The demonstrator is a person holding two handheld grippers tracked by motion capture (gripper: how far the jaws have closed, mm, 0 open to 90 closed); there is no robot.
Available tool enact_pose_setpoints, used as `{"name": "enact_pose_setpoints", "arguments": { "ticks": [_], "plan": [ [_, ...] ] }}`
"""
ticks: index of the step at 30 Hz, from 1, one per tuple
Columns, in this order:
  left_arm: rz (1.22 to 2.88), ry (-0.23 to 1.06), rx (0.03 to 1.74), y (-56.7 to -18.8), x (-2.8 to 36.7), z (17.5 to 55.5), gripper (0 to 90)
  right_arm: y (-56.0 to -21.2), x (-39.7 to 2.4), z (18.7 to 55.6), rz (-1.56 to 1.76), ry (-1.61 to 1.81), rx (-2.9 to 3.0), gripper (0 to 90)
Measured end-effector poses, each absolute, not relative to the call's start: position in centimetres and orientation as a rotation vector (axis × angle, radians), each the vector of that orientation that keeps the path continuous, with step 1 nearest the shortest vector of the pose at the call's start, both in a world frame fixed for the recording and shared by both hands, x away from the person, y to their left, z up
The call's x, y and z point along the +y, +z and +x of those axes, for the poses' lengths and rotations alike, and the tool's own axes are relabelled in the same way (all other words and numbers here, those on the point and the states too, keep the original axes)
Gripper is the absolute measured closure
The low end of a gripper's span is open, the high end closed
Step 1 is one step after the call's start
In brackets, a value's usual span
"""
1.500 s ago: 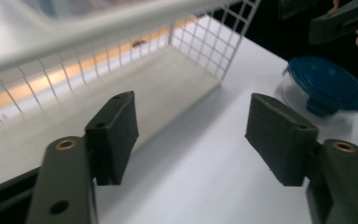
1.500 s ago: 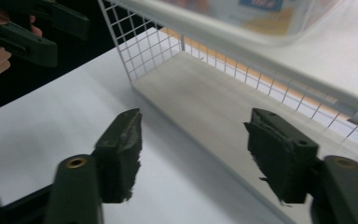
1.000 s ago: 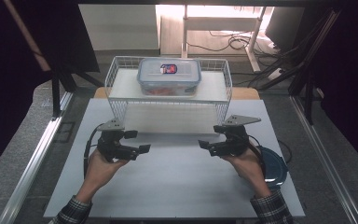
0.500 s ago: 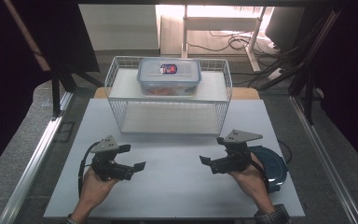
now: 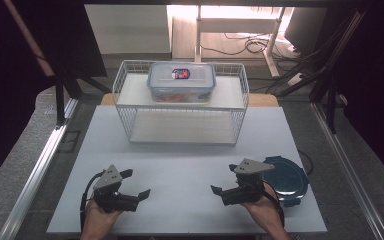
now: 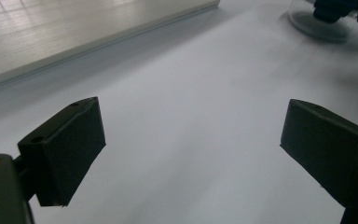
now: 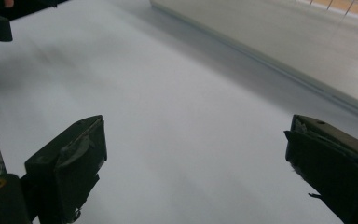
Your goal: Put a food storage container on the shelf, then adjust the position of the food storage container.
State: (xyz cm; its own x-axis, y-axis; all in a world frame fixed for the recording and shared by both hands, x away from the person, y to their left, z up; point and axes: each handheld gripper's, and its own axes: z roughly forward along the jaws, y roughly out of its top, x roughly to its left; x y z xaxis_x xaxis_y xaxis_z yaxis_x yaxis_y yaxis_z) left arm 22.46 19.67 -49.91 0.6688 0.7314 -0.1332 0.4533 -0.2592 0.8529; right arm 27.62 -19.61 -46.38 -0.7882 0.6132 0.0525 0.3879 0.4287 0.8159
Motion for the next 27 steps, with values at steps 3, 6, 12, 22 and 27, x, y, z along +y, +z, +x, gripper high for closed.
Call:
{"name": "enact_pose_setpoints", "arguments": {
  "ticks": [3,6,12,22,27],
  "plan": [
    [1.919,0.353,0.934,-50.3,19.5,22.5,5.6,-46.9,-19.6,27.5,0.871,1.26,2.448,5.2],
    [1.918,0.346,0.934,-50.4,19.5,22.6,5.3,-46.8,-19.6,27.5,0.892,1.263,2.457,3.9],
    [1.92,0.334,0.936,-50.5,19.6,22.7,5.3,-45.8,-20.0,27.5,0.967,1.273,2.476,1.3],
    [1.911,0.295,0.955,-50.8,19.7,23.0,5.7,-43.8,-24.9,27.8,1.094,1.13,2.348,54.9],
    [1.909,0.276,0.962,-51.0,19.9,23.3,6.3,-43.7,-29.5,28.3,1.228,1.066,2.218,77.9]
  ]
}}
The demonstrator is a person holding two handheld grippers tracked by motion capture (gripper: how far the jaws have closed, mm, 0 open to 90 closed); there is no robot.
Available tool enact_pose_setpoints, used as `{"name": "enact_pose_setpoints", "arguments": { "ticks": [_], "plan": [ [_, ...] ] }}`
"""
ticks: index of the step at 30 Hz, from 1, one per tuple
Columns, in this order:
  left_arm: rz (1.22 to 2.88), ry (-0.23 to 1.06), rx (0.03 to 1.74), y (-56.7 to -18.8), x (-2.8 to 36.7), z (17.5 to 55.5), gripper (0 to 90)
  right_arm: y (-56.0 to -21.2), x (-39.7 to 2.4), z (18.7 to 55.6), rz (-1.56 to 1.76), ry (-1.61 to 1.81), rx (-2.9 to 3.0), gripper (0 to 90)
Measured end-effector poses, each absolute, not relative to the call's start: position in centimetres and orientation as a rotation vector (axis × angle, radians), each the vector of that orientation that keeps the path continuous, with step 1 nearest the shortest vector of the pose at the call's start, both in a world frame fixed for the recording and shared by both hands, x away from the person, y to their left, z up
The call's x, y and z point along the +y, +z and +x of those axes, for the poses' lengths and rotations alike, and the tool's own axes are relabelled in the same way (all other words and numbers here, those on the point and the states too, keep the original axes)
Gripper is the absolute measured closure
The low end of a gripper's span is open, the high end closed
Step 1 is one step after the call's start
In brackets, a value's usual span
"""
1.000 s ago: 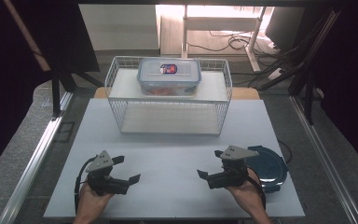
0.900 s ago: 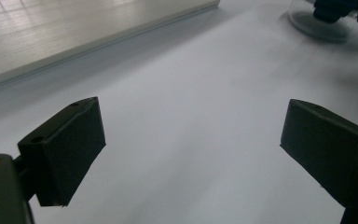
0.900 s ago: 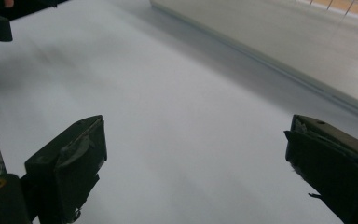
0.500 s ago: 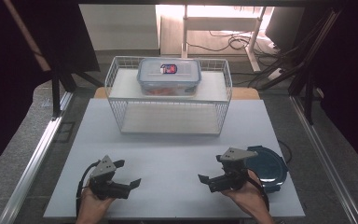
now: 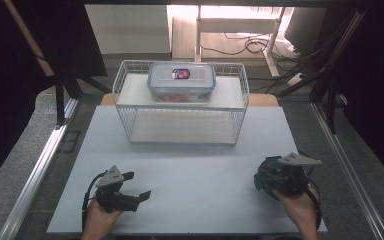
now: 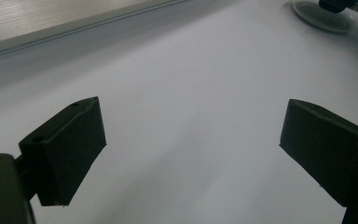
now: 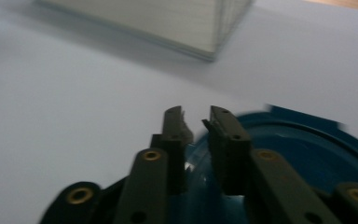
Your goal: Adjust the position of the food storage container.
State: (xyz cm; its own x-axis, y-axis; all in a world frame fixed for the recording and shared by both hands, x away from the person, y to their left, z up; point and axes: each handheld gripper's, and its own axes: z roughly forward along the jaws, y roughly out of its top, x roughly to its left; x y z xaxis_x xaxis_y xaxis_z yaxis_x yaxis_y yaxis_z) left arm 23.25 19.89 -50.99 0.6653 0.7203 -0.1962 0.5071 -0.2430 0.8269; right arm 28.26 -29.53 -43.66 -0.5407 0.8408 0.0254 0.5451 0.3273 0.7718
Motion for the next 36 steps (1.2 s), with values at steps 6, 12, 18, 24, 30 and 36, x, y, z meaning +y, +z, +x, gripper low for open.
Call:
{"name": "enact_pose_setpoints", "arguments": {
  "ticks": [6,12,18,24,30,36],
  "plan": [
    [1.91,0.263,0.961,-51.1,20.0,23.4,6.9,-43.2,-35.1,28.2,1.366,1.0,2.067,89.3],
    [1.909,0.243,0.965,-51.2,20.0,23.5,6.9,-43.9,-39.4,28.1,1.516,0.955,1.947,89.2],
    [1.914,0.229,0.969,-51.4,19.9,23.7,6.9,-45.3,-40.6,28.7,1.561,0.878,1.922,88.6],
    [1.908,0.219,0.97,-51.4,20.0,23.7,7.0,-45.9,-40.6,29.0,1.577,0.826,1.938,89.4],
    [1.91,0.209,0.972,-51.5,20.0,23.8,7.0,-46.1,-40.6,29.1,1.624,0.808,1.933,89.5],
    [1.911,0.202,0.97,-51.6,19.9,23.9,7.0,-45.9,-40.1,28.9,1.62,0.783,1.946,89.7]
  ]
}}
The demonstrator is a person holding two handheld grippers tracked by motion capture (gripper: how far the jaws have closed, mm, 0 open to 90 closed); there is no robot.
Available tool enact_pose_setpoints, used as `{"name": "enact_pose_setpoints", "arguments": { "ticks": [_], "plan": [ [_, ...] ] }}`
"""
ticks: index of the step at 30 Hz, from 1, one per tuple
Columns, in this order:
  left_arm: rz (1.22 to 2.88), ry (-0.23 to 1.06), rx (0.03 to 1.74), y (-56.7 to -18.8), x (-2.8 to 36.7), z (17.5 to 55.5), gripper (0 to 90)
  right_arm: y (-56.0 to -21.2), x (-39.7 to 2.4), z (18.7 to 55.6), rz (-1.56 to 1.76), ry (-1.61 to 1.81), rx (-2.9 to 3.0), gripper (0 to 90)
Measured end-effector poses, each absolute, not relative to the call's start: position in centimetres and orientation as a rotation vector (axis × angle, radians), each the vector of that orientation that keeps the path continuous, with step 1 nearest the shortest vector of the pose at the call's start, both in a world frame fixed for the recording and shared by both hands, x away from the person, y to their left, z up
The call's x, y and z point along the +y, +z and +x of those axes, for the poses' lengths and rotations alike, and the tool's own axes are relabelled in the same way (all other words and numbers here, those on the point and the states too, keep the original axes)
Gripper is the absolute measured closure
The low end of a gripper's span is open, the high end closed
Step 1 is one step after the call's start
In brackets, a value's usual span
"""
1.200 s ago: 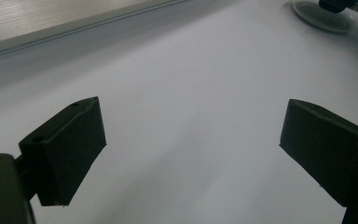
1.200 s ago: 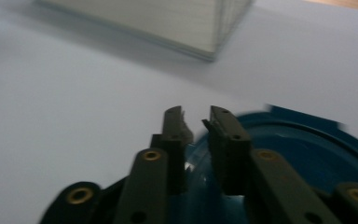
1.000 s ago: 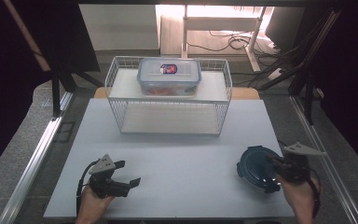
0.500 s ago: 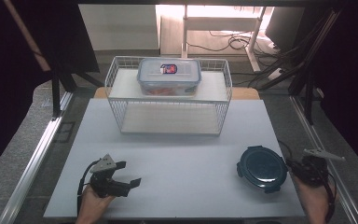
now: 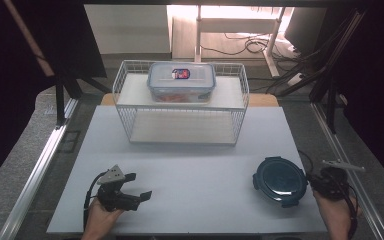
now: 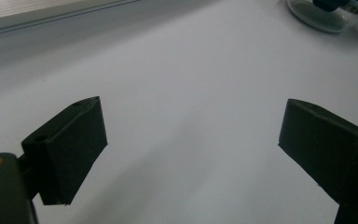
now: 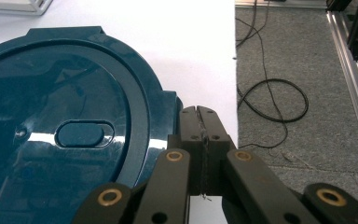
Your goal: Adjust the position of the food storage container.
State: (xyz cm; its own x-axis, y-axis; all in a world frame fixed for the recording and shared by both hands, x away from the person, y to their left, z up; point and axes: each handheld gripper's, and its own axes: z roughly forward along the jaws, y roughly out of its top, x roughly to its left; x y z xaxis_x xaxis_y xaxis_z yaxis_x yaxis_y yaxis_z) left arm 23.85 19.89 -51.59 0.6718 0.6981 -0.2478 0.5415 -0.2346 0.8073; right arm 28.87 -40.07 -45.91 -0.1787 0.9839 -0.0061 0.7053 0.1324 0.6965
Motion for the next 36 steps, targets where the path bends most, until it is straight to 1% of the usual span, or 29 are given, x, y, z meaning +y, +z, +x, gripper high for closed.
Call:
{"name": "enact_pose_setpoints", "arguments": {
  "ticks": [9,18,36],
  "plan": [
    [1.917,0.191,0.963,-51.6,19.7,24.0,7.0,-46.0,-38.9,28.6,1.612,0.826,1.998,89.8],
    [1.923,0.186,0.965,-51.7,19.6,24.1,7.1,-46.4,-36.5,28.6,1.581,0.901,2.099,89.8],
    [1.94,0.182,0.974,-51.9,19.4,24.2,7.3,-47.1,-30.1,28.8,1.453,0.988,2.256,89.7]
  ]
}}
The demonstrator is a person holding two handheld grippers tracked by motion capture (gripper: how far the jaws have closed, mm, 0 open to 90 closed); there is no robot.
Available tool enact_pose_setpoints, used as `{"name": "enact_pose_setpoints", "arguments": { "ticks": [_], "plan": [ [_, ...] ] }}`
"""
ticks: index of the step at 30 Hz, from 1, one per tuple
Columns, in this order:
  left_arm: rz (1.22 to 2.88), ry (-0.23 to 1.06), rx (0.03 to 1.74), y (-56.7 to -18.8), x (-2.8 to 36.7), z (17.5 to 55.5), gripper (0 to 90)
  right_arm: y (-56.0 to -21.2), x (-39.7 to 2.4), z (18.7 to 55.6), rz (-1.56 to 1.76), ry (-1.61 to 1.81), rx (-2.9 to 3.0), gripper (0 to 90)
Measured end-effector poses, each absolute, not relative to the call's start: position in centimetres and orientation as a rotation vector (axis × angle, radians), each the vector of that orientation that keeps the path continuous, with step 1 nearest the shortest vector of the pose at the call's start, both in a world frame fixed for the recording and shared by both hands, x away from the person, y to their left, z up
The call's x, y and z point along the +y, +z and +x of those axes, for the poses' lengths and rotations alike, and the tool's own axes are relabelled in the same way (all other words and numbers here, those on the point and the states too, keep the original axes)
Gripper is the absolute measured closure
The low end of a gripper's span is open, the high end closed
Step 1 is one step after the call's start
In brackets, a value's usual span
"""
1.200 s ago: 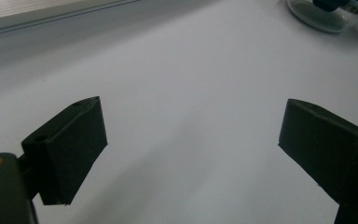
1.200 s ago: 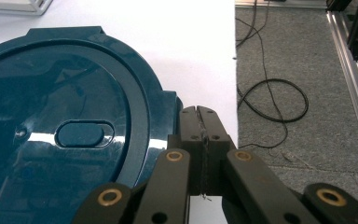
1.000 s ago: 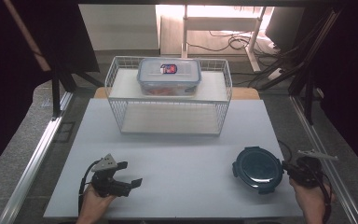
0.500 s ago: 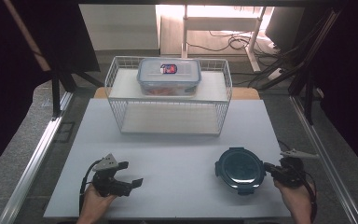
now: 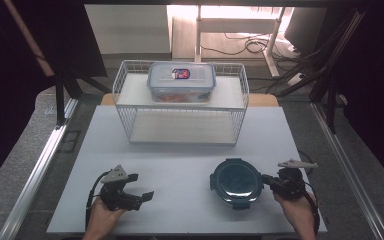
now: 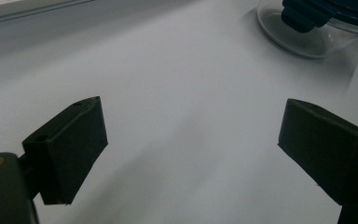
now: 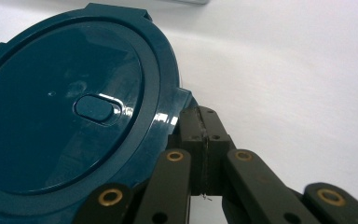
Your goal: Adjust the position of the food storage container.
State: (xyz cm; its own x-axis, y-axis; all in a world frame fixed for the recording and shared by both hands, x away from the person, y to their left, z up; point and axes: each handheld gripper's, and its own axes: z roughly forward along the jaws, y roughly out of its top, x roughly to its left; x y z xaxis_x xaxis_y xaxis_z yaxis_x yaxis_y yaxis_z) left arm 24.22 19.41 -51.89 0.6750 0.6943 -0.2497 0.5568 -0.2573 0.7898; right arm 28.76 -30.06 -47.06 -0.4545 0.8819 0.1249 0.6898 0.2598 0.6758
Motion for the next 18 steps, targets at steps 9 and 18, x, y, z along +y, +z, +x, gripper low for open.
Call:
{"name": "enact_pose_setpoints", "arguments": {
  "ticks": [9,18],
  "plan": [
    [1.955,0.176,0.979,-52.0,19.3,24.3,7.4,-47.3,-27.1,28.9,1.393,1.018,2.309,89.7],
    [1.96,0.172,0.983,-52.1,19.2,24.3,7.4,-47.5,-23.9,29.0,1.318,1.042,2.353,89.8]
  ]
}}
